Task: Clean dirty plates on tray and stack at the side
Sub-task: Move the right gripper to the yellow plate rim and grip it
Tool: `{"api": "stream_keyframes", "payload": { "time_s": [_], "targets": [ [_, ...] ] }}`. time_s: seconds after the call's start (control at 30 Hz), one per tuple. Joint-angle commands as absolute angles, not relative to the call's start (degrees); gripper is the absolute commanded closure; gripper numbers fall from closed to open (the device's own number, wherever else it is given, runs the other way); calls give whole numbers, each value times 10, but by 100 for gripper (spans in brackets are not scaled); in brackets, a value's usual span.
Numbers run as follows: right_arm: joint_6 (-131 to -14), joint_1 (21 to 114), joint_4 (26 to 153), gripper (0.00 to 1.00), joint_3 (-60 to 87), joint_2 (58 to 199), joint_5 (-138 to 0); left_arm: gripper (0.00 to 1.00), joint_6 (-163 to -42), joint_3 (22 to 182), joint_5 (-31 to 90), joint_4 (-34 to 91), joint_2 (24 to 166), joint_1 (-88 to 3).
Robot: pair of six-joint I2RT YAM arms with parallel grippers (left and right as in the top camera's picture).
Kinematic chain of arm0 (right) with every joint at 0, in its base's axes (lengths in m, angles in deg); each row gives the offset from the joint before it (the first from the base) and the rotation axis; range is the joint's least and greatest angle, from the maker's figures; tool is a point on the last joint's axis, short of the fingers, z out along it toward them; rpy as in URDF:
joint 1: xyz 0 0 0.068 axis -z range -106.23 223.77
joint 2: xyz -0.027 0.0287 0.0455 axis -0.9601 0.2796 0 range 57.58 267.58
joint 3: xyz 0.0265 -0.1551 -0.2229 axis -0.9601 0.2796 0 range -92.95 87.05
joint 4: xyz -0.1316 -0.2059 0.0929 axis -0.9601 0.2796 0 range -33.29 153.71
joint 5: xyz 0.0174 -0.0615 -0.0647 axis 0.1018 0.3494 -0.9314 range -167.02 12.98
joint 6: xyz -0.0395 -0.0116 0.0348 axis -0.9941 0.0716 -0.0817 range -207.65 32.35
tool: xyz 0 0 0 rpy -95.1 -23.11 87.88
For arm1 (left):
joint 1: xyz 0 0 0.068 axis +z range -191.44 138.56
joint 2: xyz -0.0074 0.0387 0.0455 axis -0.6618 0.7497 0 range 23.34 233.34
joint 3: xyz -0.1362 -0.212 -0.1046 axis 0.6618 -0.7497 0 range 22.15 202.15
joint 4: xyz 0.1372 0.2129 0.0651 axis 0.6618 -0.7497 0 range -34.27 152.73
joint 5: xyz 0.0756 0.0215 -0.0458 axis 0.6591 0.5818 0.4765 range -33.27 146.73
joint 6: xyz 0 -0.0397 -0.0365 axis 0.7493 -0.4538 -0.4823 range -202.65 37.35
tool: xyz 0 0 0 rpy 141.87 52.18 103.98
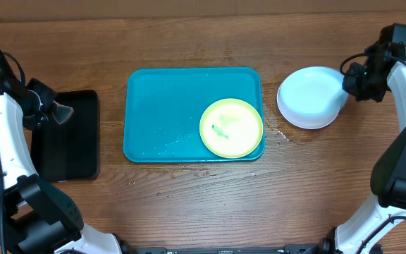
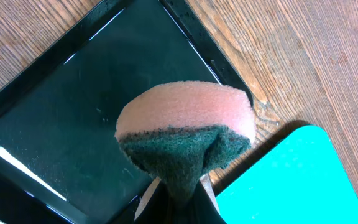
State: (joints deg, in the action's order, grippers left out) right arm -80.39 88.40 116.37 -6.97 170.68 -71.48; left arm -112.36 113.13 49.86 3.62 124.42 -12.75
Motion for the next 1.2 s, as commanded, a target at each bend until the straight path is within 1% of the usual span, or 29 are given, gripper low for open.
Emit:
{"api": "stream_keyframes", "payload": {
  "time_s": [0.0, 0.07, 0.13, 0.23, 0.3, 0.37, 0.43, 0.47, 0.53, 0.63, 0.8, 0.93, 1.1, 1.17],
  "targets": [
    [-803, 881, 1152, 78, -53, 1699, -709, 96, -1124, 1127, 494, 36, 1245, -130],
    [-803, 877, 1147, 78, -51, 1699, -704, 96, -1124, 1127, 494, 36, 1245, -130],
    [-803, 871, 1143, 78, -50, 1699, -665, 96, -1124, 1127, 494, 36, 1245, -130],
    [-813, 845, 1134, 70, -50, 1699, -572, 96, -1124, 1126, 494, 36, 1245, -130],
    [-837, 817, 1125, 62, -50, 1699, -530, 96, -1124, 1126, 494, 36, 1245, -130],
    [-847, 785, 1115, 54, -49, 1699, -525, 96, -1124, 1126, 494, 34, 1245, -130],
    [-861, 745, 1101, 43, -47, 1699, -525, 96, -1122, 1126, 494, 33, 1245, -130],
    [-865, 722, 1090, 33, -44, 1699, -530, 96, -1122, 1126, 494, 33, 1245, -130],
    [-864, 679, 1070, 28, -38, 1700, -567, 96, -1122, 1126, 494, 31, 1245, -130],
    [-864, 618, 1047, 25, -29, 1708, -651, 96, -1113, 1126, 494, 31, 1245, -130],
    [-864, 531, 1033, 25, -29, 1768, -800, 96, -1114, 1126, 494, 32, 1245, -130],
    [-864, 512, 1035, 32, -29, 1801, -826, 96, -1114, 1126, 494, 35, 1245, -130],
    [-864, 510, 1040, 32, -29, 1808, -826, 96, -1114, 1126, 494, 42, 1245, -130],
    [-864, 510, 1047, 34, -29, 1808, -825, 96, -1114, 1126, 494, 43, 1245, -130]
  ]
}}
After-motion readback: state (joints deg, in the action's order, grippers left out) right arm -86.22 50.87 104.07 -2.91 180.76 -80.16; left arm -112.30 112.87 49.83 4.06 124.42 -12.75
